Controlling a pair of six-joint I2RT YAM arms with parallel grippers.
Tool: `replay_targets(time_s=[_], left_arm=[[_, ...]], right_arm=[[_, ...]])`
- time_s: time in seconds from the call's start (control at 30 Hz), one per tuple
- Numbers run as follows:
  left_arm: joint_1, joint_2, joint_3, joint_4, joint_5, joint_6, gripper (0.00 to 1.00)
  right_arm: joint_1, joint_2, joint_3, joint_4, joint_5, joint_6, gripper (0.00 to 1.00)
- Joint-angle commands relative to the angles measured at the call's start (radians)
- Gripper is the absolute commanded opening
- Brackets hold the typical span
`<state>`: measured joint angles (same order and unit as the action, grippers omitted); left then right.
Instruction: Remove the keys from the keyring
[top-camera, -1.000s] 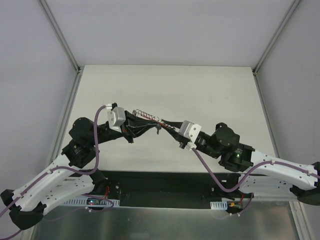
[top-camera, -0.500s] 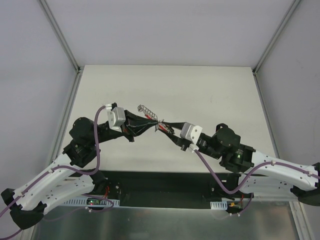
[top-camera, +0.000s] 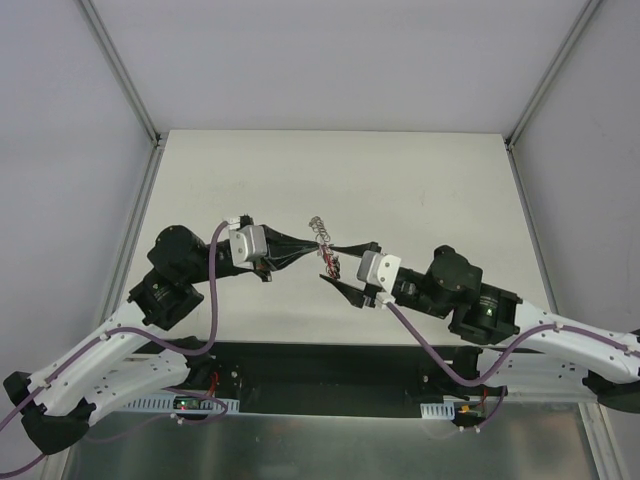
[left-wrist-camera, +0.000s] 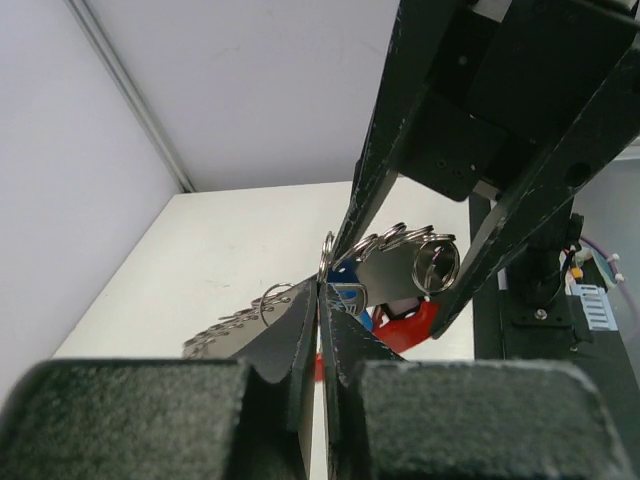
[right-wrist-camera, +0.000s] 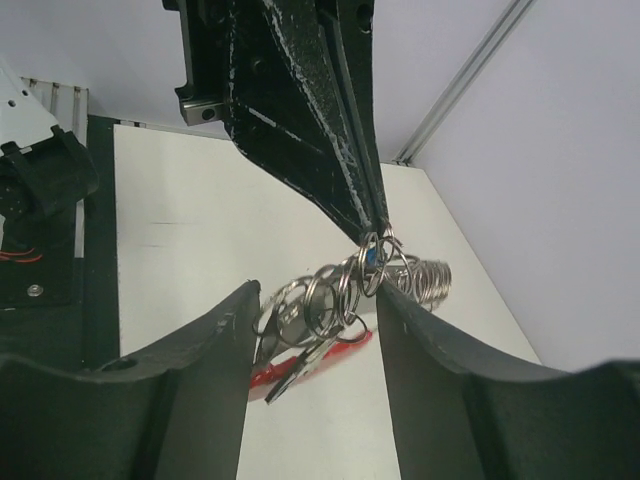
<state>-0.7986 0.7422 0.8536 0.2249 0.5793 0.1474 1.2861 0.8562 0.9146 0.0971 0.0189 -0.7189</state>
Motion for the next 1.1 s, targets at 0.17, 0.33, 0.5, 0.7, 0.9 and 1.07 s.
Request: replay_targets(time_s=[0.17, 0.33, 0.5, 0.7, 0.9, 1.07], left_arm=[[-0.004, -0.001, 0.041, -0.018, 0.076, 0.096, 0.0], [-0.005, 0.0, 0.038, -0.019, 0.096, 0.096, 0.0], [-0.005, 0.013, 0.038, -0.018, 0.097, 0.089, 0.0], [-0.005, 0.022, 0.033, 0.001, 0.088, 0.072, 0.0], [-0.004, 0.023, 0.033, 0.008, 0.085, 0.061, 0.0], [-0.004, 0.025, 0.033, 0.014, 0.083, 0.055, 0.0]], right_arm=[[0.007, -0.103, 0.163, -0.259, -0.053, -0.03, 0.61], [0.007, -0.109, 0.234, -0.392, -0.025, -0.062, 0.62], [0.007, -0.099, 0.198, -0.341, 0.09, -0.031, 0.55], [0.007, -0.068, 0.129, -0.168, 0.181, 0.162, 0.44], [0.007, -0.049, 0.092, -0.139, 0.187, 0.179, 0.41], [0.005, -0.008, 0.102, -0.128, 0.168, 0.188, 0.4]])
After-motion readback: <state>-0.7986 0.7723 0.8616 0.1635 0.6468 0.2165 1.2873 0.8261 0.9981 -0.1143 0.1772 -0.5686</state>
